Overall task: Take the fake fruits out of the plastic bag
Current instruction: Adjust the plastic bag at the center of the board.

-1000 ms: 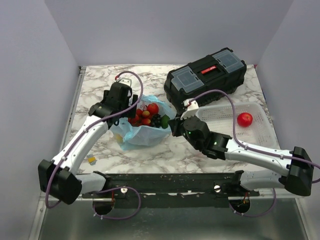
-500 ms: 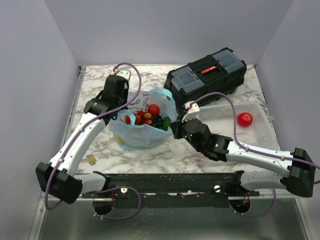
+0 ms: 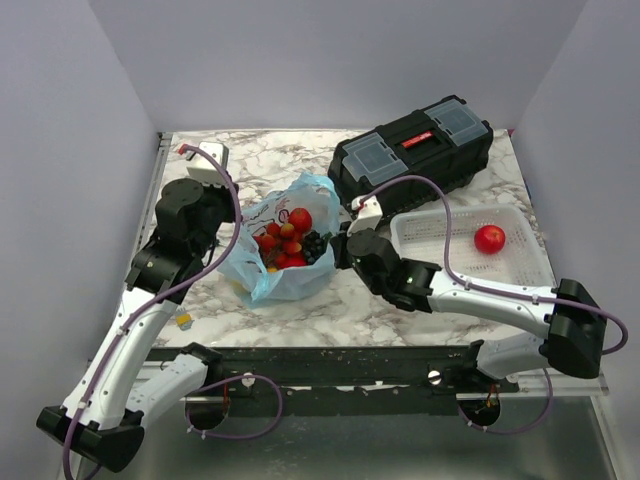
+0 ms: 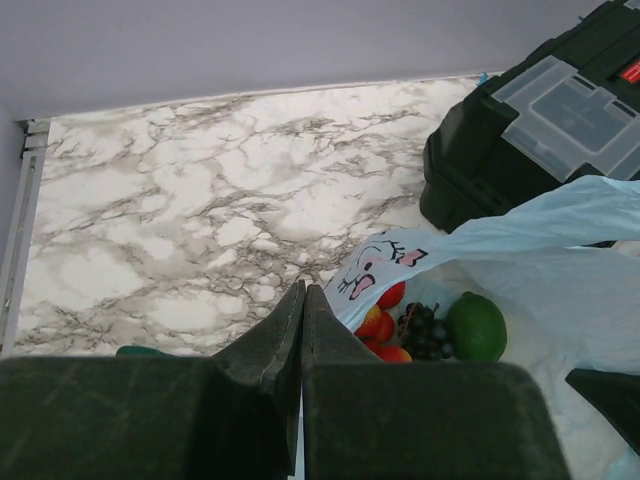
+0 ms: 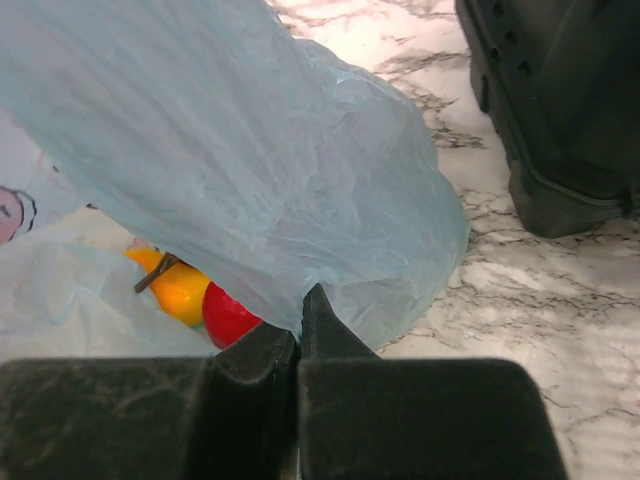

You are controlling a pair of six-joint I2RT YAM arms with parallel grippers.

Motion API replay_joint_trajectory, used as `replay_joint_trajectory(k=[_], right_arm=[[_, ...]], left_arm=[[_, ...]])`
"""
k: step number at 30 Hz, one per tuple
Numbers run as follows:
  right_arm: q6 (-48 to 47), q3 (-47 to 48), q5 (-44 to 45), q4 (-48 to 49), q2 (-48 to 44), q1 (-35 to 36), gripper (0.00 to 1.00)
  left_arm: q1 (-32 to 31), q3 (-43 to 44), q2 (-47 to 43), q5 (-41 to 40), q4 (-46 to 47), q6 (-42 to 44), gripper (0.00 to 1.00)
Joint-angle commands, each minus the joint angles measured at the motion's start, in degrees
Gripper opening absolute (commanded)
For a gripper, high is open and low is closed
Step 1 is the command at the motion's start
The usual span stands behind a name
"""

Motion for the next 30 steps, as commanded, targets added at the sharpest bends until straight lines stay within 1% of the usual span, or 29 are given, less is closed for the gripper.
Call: replay_joint_trajectory(k=[1,3,4,7,8,10,12,15,17,20,22,24,25,27,29,30], right_arm=[[0.77,1.09,6.79,-2.54,-0.65,-0.44,0.02],[0.36,0.11,5.93,-2.96,-1.80,-0.46,0.02],[0.20,-0.49,5.01,-2.96,-2.56,-0.50,0.02],[0.82,-2.09,3.48,-2.92,-4.22,-0.50,0.02],[1.05,-2.66,3.15,-2.67,-4.64,-0.48,0.02],[1.25,-3.33,2.46,-2.03,-4.90,-0.49,0.02],[1.21,-3.51,1.85,-1.82,-4.75,-0.45,0.02],[1.04,-3.39,1.32,-1.82,-4.67,-0.49,0.02],[0.92,-3.42,1.19,-1.58,-4.91,-0.47,0.02],[0.24,-3.83,1.02,-0.74,-5.63,-0.49,0.02],[0.11,-3.88,1.13,-0.68,-6.08,-0.49,0.02],[0.09,-4.06,1.01,-0.51,-6.51,-0.50,0.02],[0.03,-4.19,1.00,-0.36,-6.71,-0.45,0.02],[0.06,-4.34,1.23,-0.39,-7.14,-0.42,0.02],[0.21,-4.64,1.45,-0.65,-7.95,-0.49,0.02],[0.26,-4.85,1.66,-0.68,-8.39,-0.50,0.02]], left_arm=[[0.29,-1.18,-1.35,3.42,2.28,0.16,0.00],[0.32,-1.03,-1.03,4.12,0.32,0.75,0.00],[0.30,-0.13,-0.09,3.56,-2.00,-0.03,0.03],[0.27,1.97,2.73,-0.33,-8.71,-3.82,0.50],[0.25,1.57,3.02,-1.87,-9.58,-5.54,0.58],[0.27,-1.05,2.13,-1.72,-9.12,-7.07,0.73],[0.32,-4.02,0.14,-0.75,-7.61,-8.20,0.97],[0.28,-7.40,-2.19,-0.58,-6.71,-9.60,0.99],[0.24,-8.26,-1.98,-1.62,-7.10,-10.44,0.99],[0.31,-7.08,1.08,-4.10,-10.42,-13.29,0.99],[0.17,-7.01,3.58,-2.92,-10.01,-13.63,0.99],[0.33,-6.59,6.46,-1.61,-9.22,-13.52,0.93],[0.33,-5.73,8.09,-1.29,-9.63,-13.30,0.88],[0.50,-3.07,12.04,-1.19,-11.97,-13.12,0.76],[0.58,-1.27,14.47,-1.23,-13.15,-12.01,0.69],[0.84,-0.72,15.06,-0.91,-13.27,-11.37,0.60]])
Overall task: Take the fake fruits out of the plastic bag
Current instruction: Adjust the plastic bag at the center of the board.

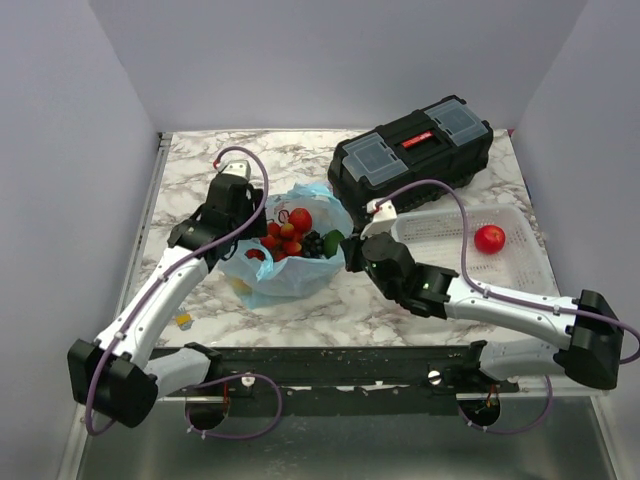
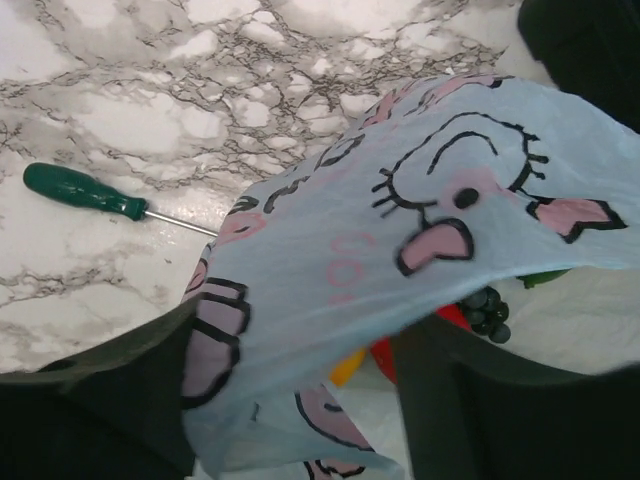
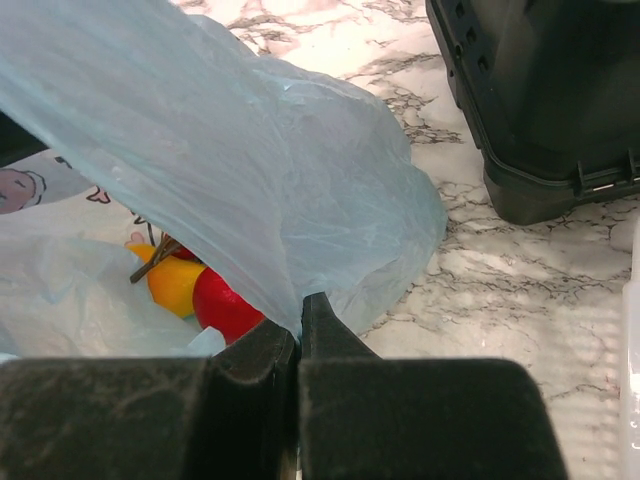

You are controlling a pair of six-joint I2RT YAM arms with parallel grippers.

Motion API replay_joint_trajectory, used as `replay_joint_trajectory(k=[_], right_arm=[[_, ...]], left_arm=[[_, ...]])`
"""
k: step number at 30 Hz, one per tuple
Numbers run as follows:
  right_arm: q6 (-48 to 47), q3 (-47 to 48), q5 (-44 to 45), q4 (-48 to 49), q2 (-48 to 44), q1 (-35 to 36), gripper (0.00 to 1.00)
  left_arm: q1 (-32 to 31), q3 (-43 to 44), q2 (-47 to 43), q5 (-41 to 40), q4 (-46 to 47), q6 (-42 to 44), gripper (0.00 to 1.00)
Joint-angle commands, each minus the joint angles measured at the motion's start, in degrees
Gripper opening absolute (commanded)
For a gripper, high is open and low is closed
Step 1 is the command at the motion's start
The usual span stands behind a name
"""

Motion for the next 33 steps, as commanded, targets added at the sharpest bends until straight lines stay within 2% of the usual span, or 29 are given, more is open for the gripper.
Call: replay_joint_trajectory(k=[1,4,9,12,16,19,24,28,31,33], right_arm=[[-0.37,-1.43,0.51,0.74,-2.83,-0.20,0.02],[-0.50,-1.91,0.84,0.74,-3.66,-0.23,0.02],[-0.69,-3.12,3.28,1.75,-2.89,-0.23,0.03],[-0.92,-3.26,5.39,2.69,-0.99,-0.18,0.07],[-0.19,-1.96,5.98,1.50,1.97,-0.23,0.13],[1.18,-0.96,5.45,-1.47,2.48,-0.21,0.27],[3.00,1.06,3.11,-12.28,-0.58,-0.19,0.66],[2.69,4.05,-2.87,-21.73,-4.37,-0.22,0.88],[-3.67,4.29,-15.01,-22.57,-8.33,-0.20,0.91],[-5.43,4.72,-19.76,-23.80,-11.19,-0.16,0.92]], left_arm=[[0.89,4.46,3.65,0.67,-2.71,1.43,0.48],[1.67,4.28,2.10,1.40,-0.14,2.75,0.00],[1.84,4.47,-3.18,4.55,7.90,6.26,0.00],[1.87,3.63,-6.57,4.19,15.09,6.94,0.00],[1.87,4.78,-7.22,10.38,19.42,8.51,0.00],[1.87,4.59,-7.26,14.63,20.24,8.62,0.00],[1.92,0.05,-9.00,19.00,22.76,9.41,0.00],[1.87,-1.87,-9.54,19.70,22.81,10.13,0.00],[1.87,-2.61,-9.37,19.25,22.75,10.55,0.00],[1.87,-1.73,-8.91,19.17,21.73,10.55,0.00]])
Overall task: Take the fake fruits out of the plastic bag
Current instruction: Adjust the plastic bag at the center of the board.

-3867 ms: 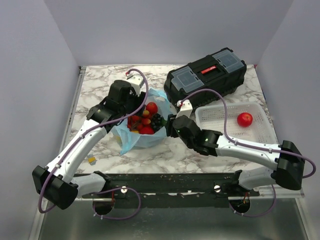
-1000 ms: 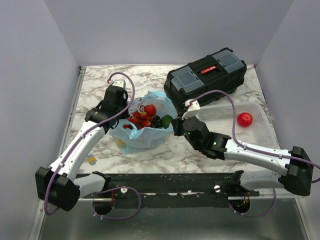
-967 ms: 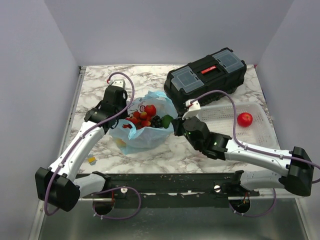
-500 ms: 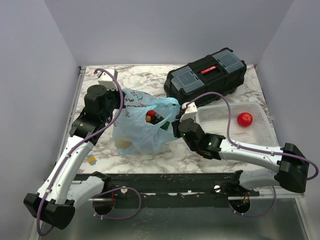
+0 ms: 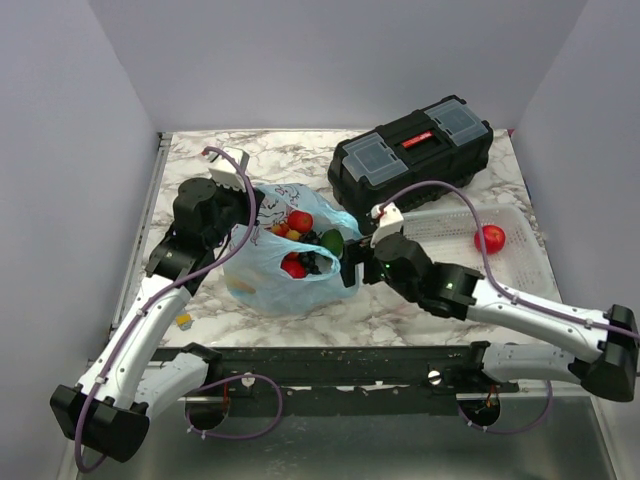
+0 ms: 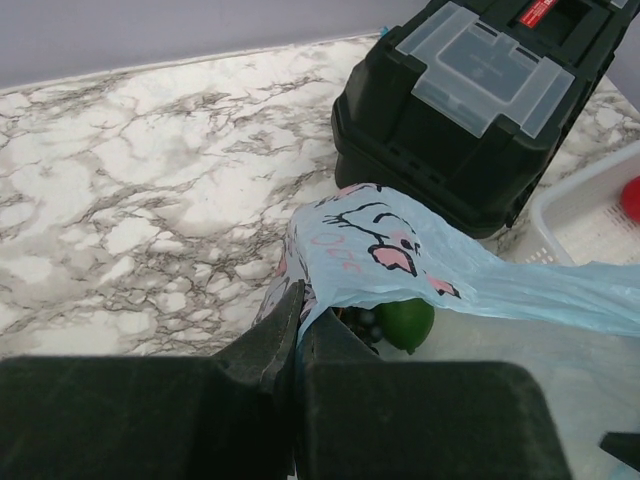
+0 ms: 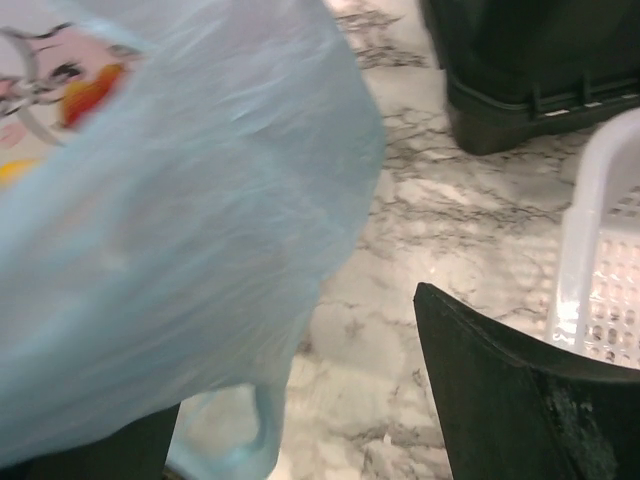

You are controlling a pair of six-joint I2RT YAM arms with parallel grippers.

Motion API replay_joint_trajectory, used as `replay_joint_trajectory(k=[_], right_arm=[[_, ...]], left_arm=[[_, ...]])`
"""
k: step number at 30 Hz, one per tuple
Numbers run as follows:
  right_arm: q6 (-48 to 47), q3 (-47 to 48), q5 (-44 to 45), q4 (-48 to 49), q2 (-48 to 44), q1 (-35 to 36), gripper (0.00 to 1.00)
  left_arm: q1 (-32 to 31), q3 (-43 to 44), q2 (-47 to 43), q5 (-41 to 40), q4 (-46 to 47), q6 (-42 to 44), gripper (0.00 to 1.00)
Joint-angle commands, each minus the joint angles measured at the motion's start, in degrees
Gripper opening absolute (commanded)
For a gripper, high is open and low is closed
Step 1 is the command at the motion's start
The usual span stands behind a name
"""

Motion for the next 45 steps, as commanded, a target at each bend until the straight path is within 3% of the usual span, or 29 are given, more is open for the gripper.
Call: replay_joint_trajectory(k=[1,7,10,16,19,20,22,23,26,30,34,41,45], right_arm=[[-6.15,2.26,-15.66,-6.12,-6.48,0.00,0.93],[-10.42,2.39,-30.19,-3.41,-14.46,-0.10,0.96],[-9.85,3.20,-37.92,0.02,-14.02,-0.09,0.96],[-4.23,5.97,-21.51,4.78,-7.25,-0.04,0.94],[-2.72,4.93,-24.05,10.55,-5.43,-0.12,0.77],[-2.09,4.69,-26.02,12.75,-4.50,-0.05,0.67],[-1.19,4.97,-33.76,16.56,-2.13,-0.03,0.38],[-0.59,5.07,-39.04,19.56,-0.76,0.25,0.30],[-0.28,4.46,-44.48,26.59,1.45,5.36,0.14],[-5.28,9.17,-39.03,25.16,8.79,14.82,0.06],[-11.62,16.33,-24.43,17.58,20.75,22.82,0.01],[-13.35,16.10,-23.47,21.83,34.33,24.52,0.01],[-12.41,17.08,-20.80,19.46,35.08,24.53,0.02]], left_arm=[[0.16,0.88,-0.39,1.94,1.23,1.07,0.00],[0.17,0.73,-0.70,1.05,0.68,1.11,0.00],[0.17,0.68,-0.87,0.80,0.63,1.07,0.00],[0.15,0.80,-1.21,2.10,0.77,0.42,0.00],[0.16,0.18,-1.77,1.90,1.33,0.28,0.00],[0.16,0.15,-1.77,1.73,1.38,0.13,0.00],[0.12,0.24,-1.54,1.04,1.21,-0.11,0.00],[0.16,0.24,-1.40,0.67,1.06,-0.18,0.00],[0.16,0.72,-0.76,-0.65,0.06,-0.42,0.00],[0.17,1.37,0.17,-0.63,-0.73,-0.94,0.00],[0.16,1.27,0.53,-0.44,-0.82,-1.05,0.00],[-0.03,1.70,1.39,0.25,-1.79,-1.40,0.00],[-0.02,4.89,2.24,2.77,-6.55,-1.98,0.00]])
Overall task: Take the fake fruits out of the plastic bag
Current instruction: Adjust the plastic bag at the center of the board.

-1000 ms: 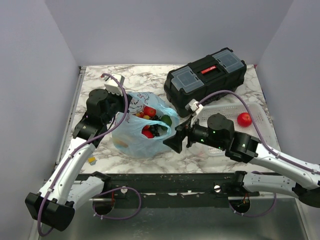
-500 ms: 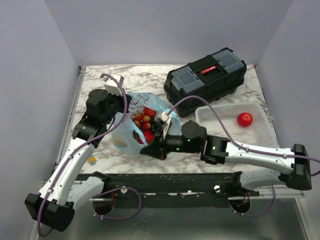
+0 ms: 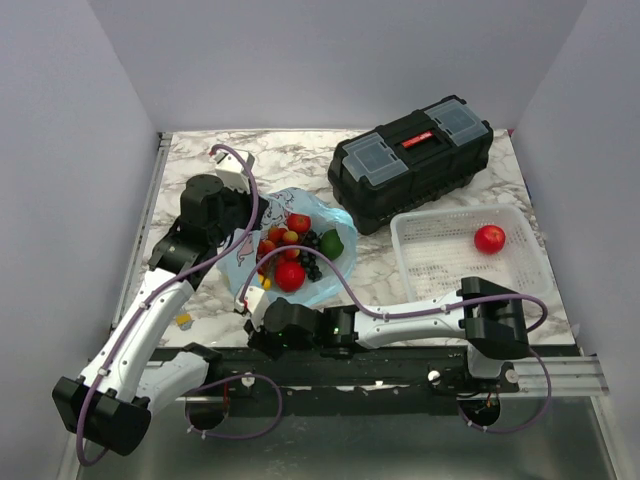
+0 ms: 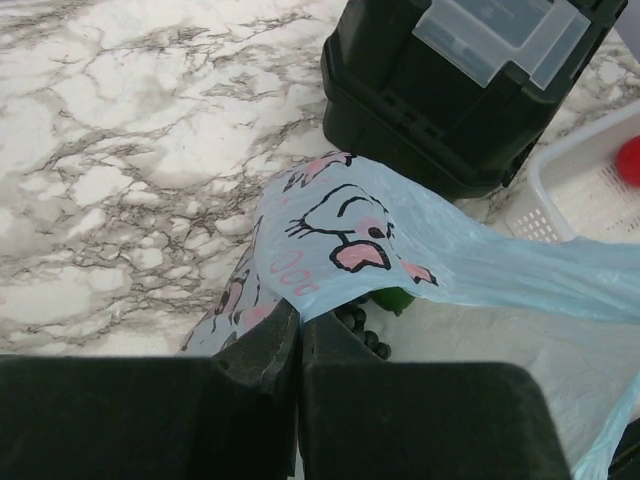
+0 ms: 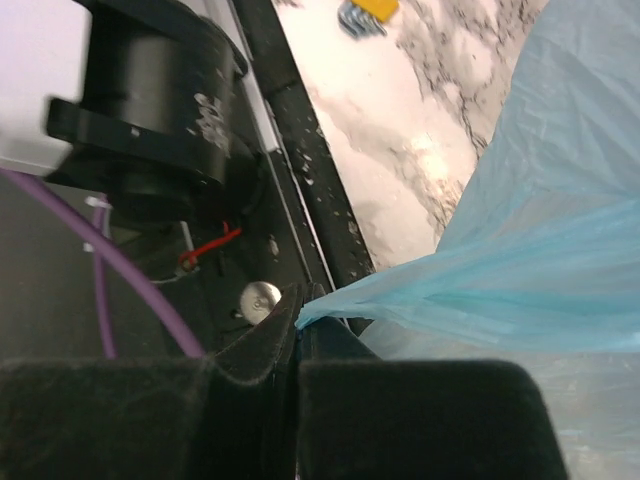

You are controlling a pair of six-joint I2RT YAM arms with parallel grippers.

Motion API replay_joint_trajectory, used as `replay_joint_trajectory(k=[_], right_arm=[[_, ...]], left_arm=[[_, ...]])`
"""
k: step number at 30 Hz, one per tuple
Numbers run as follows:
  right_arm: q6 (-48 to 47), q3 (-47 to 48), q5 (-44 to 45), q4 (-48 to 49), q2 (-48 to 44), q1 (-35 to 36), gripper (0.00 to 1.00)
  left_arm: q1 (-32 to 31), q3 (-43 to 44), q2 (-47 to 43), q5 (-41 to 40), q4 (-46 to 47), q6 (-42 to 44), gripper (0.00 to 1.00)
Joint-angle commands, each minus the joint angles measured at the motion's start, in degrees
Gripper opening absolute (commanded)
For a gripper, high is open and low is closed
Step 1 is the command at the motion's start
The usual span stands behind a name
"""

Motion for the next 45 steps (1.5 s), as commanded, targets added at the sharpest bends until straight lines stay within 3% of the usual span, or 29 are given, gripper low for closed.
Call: replay_joint_trajectory(k=[1,5,9,16,21,24,26,28,30,34,36,42,45], right_arm=[[-0.32,-0.44,3.00,-1.39,-1.32,1.24,0.05],[0.11,-4.01,5.74,-0.82,-9.04,1.27,0.38],[0.90,-6.03,6.36,-4.20,-15.42,1.27,0.60],[2.13,-10.23,5.68,-8.73,-27.41,1.24,0.78],[0.78,-10.56,2.79,-10.98,-33.18,1.22,0.84],[0.94,-10.00,5.34,-13.28,-35.36,1.22,0.85],[1.85,-9.49,10.97,-13.80,-36.15,1.27,0.82],[0.94,-8.72,13.49,-12.91,-35.50,1.20,0.70],[0.18,-7.86,17.17,-10.90,-32.91,1.27,0.55],[-1.67,-4.44,26.65,-7.94,-25.32,1.27,0.18],[-1.66,-2.93,34.16,-7.23,-21.90,1.23,0.07],[-8.38,-2.36,45.54,-2.73,-14.63,1.09,0.03],[-11.88,-2.64,42.03,-1.33,-11.75,0.79,0.04]], left_arm=[[0.01,4.18,0.51,2.40,-2.20,-0.20,0.00],[0.01,-0.27,-3.64,3.74,3.12,1.46,0.00],[-0.06,-4.72,-6.95,5.77,8.01,3.32,0.00],[-0.25,-7.41,-9.38,5.78,10.96,4.11,0.00],[-0.43,-8.54,-11.12,4.00,11.79,4.94,0.00],[-0.54,-9.59,-12.46,3.58,12.92,5.21,0.00],[-0.69,-10.27,-13.28,3.98,13.90,5.29,0.00],[-0.78,-10.84,-14.23,4.51,14.89,5.31,0.00],[-0.81,-11.70,-15.37,5.01,16.26,5.30,0.00],[-0.97,-13.17,-16.79,5.98,18.22,4.95,0.00],[-1.17,-13.27,-16.55,6.22,18.17,5.04,0.00],[-2.63,-13.00,-16.25,6.04,17.69,6.08,0.00],[-2.98,-13.19,-16.31,5.77,17.82,6.09,0.00]])
